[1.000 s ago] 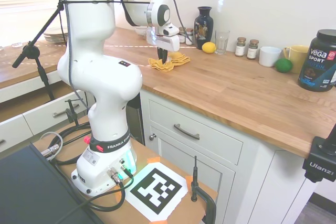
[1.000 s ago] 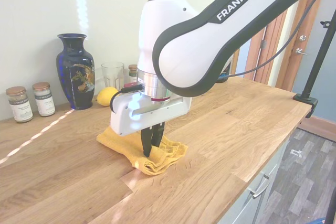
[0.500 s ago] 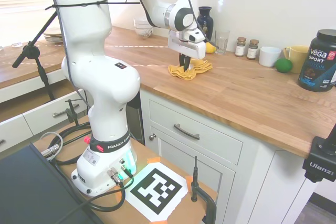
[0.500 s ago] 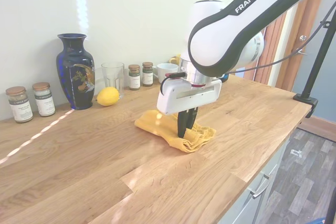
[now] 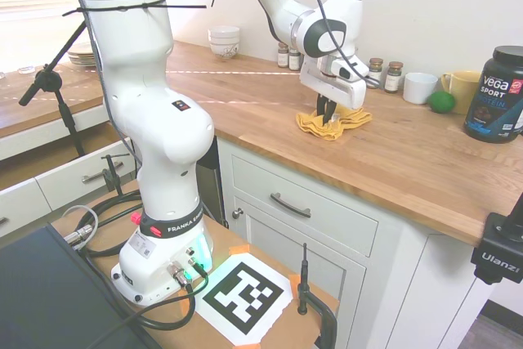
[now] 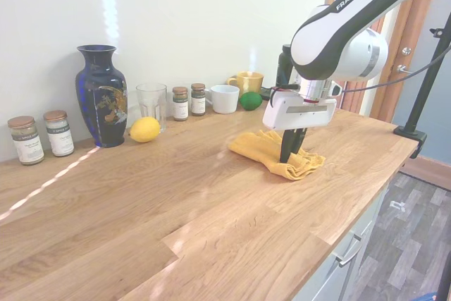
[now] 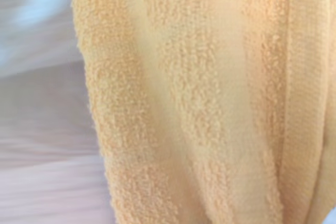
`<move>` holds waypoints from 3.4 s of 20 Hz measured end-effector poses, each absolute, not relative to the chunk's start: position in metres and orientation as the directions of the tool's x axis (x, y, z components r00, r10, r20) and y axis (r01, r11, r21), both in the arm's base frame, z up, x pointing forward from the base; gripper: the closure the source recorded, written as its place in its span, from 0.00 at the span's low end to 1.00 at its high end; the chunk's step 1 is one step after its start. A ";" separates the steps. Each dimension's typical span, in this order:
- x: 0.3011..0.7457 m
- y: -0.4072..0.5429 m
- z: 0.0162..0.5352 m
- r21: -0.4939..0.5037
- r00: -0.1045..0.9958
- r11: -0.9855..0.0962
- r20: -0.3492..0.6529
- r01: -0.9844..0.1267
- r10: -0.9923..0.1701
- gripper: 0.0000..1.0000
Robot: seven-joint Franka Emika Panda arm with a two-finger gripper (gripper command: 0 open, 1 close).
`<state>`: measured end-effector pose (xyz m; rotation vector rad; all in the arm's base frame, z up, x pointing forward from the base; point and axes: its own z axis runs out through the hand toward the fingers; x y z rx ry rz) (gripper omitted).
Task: Wipe the counter
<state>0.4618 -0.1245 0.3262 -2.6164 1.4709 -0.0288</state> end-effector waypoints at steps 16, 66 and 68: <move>0.419 -0.226 0.331 -0.133 0.432 -0.419 -0.084 -0.898 -0.898 1.00; 0.507 0.105 0.325 -0.120 0.572 -0.567 -0.009 -0.815 -0.820 1.00; 0.511 0.127 0.325 -0.115 0.584 -0.580 0.006 -0.806 -0.812 1.00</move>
